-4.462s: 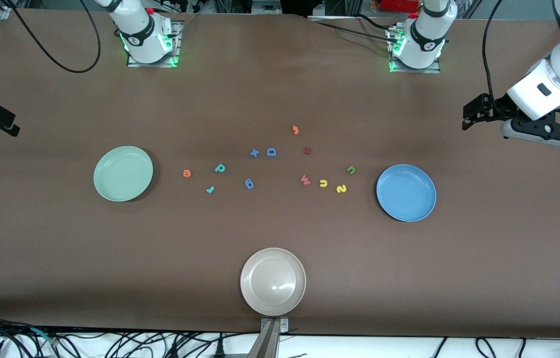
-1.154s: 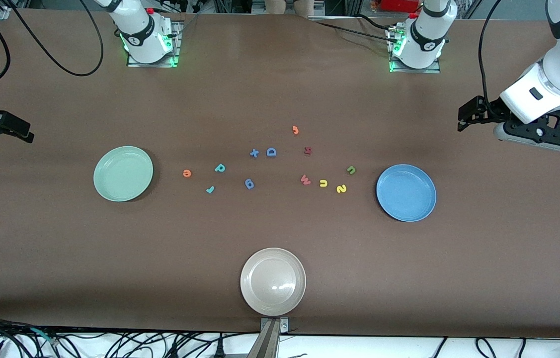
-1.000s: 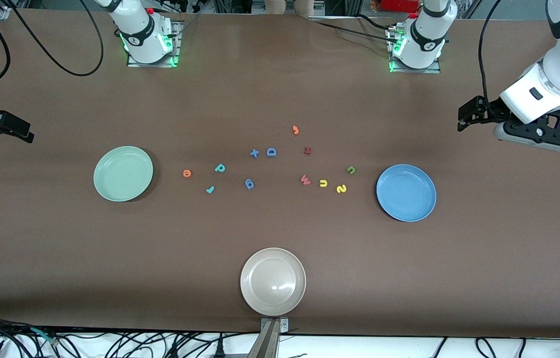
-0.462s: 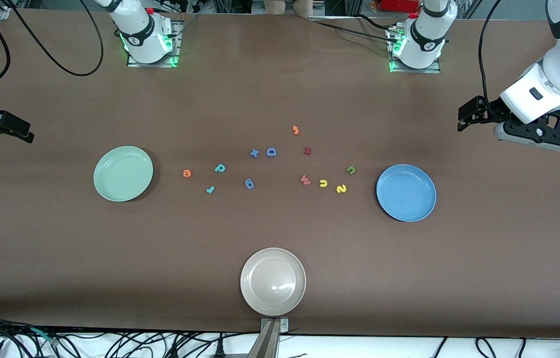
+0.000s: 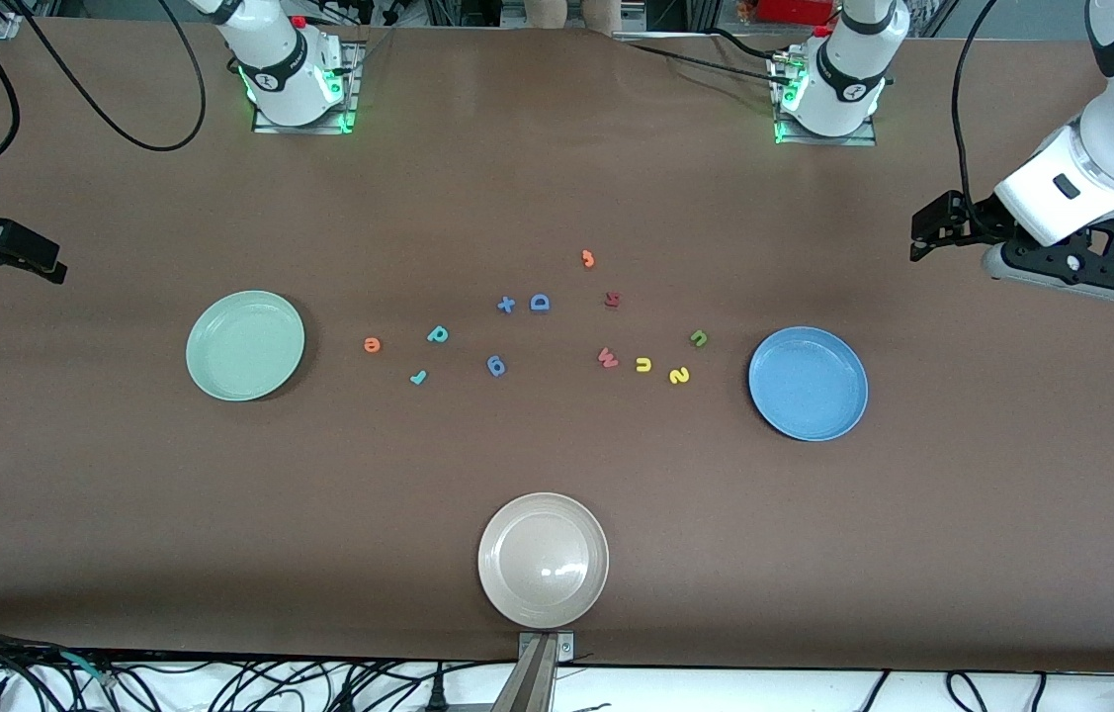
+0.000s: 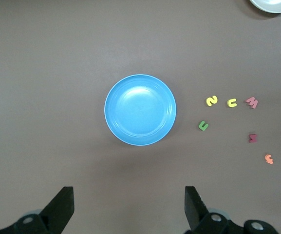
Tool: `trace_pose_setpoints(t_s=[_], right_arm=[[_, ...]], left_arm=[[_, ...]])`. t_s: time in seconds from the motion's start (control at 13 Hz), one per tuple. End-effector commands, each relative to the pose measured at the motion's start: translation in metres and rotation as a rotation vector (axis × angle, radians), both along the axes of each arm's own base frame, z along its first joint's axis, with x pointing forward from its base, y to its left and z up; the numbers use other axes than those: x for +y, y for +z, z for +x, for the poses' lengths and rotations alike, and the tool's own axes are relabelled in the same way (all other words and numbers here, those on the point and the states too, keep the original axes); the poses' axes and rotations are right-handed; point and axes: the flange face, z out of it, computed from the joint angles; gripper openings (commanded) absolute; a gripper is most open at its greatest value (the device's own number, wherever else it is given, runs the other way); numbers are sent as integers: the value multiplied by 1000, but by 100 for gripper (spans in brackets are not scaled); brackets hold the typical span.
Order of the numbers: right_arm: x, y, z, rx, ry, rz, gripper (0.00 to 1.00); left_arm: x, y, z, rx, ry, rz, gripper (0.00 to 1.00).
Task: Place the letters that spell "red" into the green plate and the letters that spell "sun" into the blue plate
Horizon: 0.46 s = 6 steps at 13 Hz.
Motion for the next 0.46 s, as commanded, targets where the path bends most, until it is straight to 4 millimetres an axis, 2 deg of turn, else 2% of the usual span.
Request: trace_pose_setpoints(t_s=[0.0, 0.38], right_arm=[[2, 4, -6, -6, -9, 5, 99], [2, 4, -6, -8, -7, 5, 99]], left_arm=[[-1, 4, 3, -4, -10, 20, 100], [-5, 2, 3, 1, -22, 16, 100]])
